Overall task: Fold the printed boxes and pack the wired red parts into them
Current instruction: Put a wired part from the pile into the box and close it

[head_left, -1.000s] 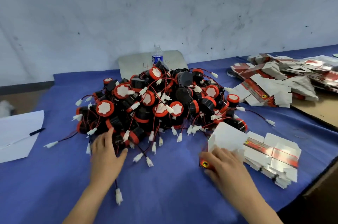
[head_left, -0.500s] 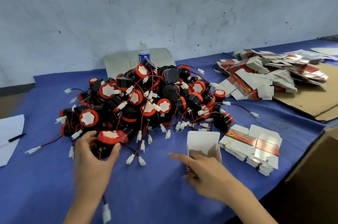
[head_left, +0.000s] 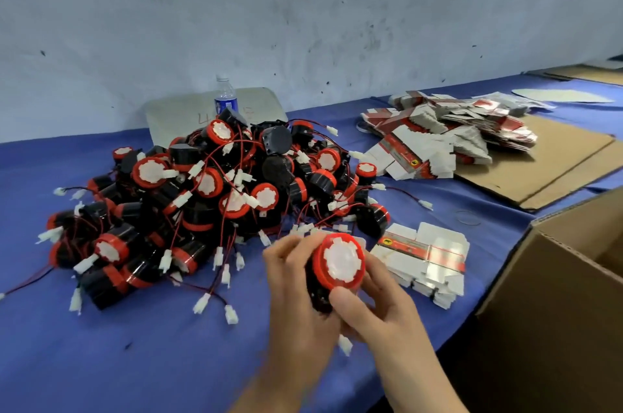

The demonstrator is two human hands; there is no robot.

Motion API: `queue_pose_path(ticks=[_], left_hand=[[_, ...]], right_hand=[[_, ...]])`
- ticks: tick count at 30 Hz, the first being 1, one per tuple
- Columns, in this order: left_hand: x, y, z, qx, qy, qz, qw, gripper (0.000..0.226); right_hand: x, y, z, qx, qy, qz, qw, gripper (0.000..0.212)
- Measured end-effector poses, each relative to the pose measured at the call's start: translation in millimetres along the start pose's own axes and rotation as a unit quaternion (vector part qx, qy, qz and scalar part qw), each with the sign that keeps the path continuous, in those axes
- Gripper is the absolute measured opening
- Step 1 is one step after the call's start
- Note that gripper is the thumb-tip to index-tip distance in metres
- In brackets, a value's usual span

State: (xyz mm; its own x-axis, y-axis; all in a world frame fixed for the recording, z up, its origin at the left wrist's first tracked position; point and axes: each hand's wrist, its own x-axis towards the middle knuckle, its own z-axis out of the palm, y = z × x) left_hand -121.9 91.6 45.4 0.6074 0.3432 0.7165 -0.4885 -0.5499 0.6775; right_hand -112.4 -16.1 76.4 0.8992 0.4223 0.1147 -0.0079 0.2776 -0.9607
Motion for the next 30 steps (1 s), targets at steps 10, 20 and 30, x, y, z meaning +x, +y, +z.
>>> queue_pose_path(ticks=[10,20,30], left_hand=[[-9.8,-58.8,-6.3,-0.019,-0.127,-0.095,0.987,0.090],[-12.3,-109.8,-1.2,-0.119,-0.277,-0.263,0.916,0.112],[-14.7,-108.9,0.7,-0.042,-0.268,-0.225,0.936,0.101]], right_hand=[[22.9,-38.7,-49.6,-0.216,0.136,-0.061,0.965,0.040],[75.0,27.4,-39.0,-0.727,-0.052,-0.079,0.680,0.030],[82.2,18.5,-46.1,-0.722,-0.067,-0.032,0.688,0.026]])
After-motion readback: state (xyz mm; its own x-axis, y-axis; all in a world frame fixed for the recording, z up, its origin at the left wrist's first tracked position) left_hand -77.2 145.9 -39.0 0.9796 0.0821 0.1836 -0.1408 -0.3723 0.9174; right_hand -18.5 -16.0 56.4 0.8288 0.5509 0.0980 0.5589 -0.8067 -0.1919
